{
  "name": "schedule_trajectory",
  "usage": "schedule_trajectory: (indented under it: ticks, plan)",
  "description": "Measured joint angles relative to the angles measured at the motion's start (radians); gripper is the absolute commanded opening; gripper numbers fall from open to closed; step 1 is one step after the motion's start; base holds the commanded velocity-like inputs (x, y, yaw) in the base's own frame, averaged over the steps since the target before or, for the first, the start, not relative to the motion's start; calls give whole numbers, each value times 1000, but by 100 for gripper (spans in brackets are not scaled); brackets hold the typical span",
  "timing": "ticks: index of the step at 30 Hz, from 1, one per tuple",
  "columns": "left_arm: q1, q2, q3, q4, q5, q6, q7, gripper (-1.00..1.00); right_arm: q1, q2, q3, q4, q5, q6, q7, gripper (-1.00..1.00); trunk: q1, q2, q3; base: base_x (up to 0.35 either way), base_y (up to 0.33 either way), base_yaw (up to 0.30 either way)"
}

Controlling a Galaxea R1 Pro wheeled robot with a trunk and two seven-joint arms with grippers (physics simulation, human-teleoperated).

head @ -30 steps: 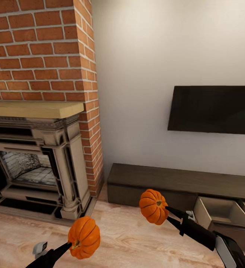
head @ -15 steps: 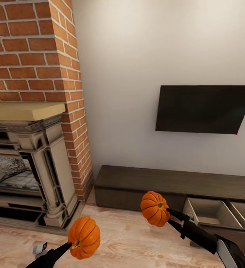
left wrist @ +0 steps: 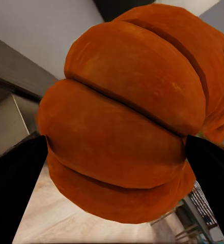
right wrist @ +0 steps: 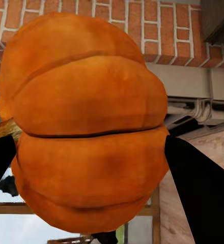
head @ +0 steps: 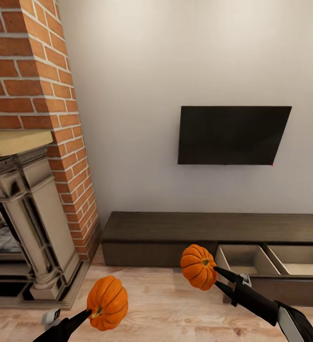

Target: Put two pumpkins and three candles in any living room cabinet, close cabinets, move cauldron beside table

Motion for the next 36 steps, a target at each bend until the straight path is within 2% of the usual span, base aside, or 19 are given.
schedule_trajectory:
  ticks: [36]
  plan:
    - [0, 1, 1, 0, 0, 0, -3, -100, 0, -1, 0, 1, -5, 3, -1, -100, 0, 0, -38, 0, 0, -220]
